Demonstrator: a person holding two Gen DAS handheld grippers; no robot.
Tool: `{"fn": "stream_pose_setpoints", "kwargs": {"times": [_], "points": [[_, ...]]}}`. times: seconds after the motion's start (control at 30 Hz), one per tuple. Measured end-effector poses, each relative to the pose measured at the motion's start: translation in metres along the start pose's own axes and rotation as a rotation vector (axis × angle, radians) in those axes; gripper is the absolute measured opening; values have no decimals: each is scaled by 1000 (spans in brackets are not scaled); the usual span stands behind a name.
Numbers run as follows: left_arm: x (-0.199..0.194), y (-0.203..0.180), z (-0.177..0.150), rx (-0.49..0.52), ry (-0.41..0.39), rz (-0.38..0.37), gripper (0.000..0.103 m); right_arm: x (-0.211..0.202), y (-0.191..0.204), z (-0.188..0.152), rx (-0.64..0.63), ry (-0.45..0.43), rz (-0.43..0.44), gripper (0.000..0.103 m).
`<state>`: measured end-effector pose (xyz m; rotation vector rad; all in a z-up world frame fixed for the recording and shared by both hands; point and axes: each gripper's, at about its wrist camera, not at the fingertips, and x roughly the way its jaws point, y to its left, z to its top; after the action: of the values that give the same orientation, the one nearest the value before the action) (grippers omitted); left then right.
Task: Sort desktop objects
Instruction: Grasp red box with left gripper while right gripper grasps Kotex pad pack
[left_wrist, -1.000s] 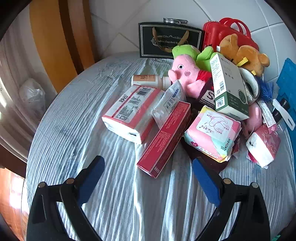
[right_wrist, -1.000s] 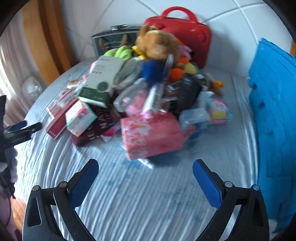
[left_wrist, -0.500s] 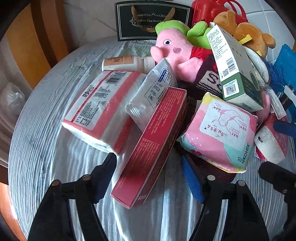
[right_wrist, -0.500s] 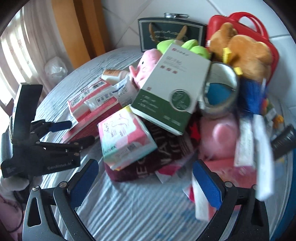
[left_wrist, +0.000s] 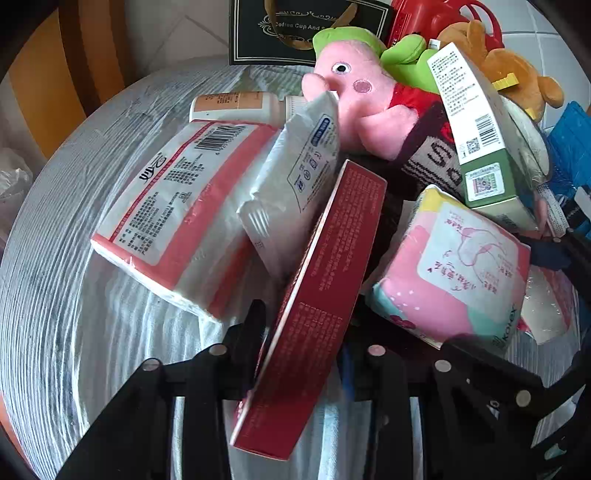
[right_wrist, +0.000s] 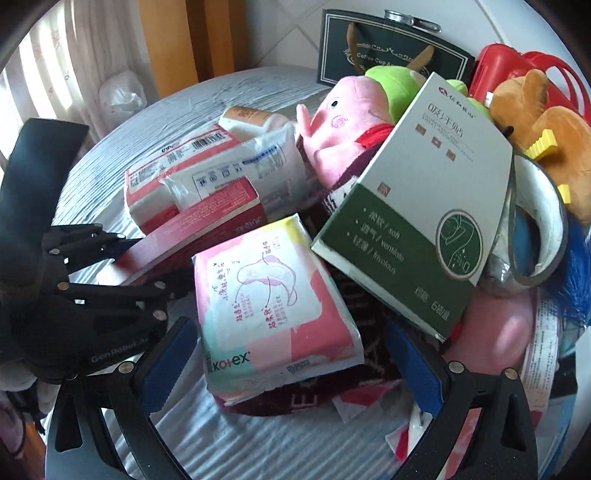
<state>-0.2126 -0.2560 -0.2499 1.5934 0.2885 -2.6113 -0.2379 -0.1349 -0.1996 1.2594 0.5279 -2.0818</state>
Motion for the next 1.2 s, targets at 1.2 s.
{"fn": "stream_pose_setpoints", "kwargs": {"times": [1.2], "points": [[-230,-129,-52,103,-442,3,24,-267,-27,-84,105,-490,-149,70]]}}
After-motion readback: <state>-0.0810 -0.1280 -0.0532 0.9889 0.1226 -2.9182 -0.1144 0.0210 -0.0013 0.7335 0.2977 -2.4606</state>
